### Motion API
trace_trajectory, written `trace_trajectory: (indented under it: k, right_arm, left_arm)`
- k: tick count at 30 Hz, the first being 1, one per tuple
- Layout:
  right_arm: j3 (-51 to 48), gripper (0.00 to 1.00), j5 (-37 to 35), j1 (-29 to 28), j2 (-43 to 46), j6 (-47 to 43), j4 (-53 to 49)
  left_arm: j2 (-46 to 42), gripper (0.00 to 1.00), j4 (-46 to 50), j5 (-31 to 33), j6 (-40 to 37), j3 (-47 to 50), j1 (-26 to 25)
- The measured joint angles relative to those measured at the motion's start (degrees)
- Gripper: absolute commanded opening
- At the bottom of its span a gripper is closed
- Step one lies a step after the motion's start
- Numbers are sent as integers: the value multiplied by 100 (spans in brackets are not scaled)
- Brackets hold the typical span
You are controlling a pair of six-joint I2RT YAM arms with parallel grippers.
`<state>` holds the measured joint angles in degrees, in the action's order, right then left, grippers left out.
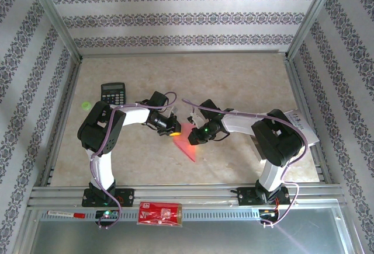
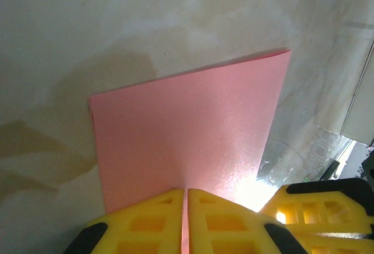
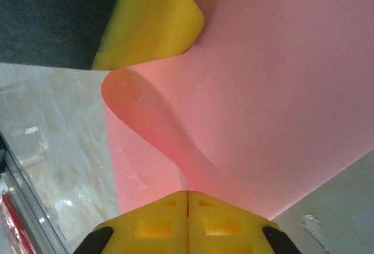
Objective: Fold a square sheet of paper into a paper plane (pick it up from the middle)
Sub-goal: Perform the third fold on the triangle at the bottom-center of the table.
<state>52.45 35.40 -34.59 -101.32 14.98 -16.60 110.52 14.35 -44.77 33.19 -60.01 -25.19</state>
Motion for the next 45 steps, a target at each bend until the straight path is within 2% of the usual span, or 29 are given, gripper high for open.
trace_trajectory:
  k: [45]
  right_arm:
    - [-212,3,-105,-166,-46,175,337]
  left_arm:
    - [-76,14,-13,2,2,70,-26]
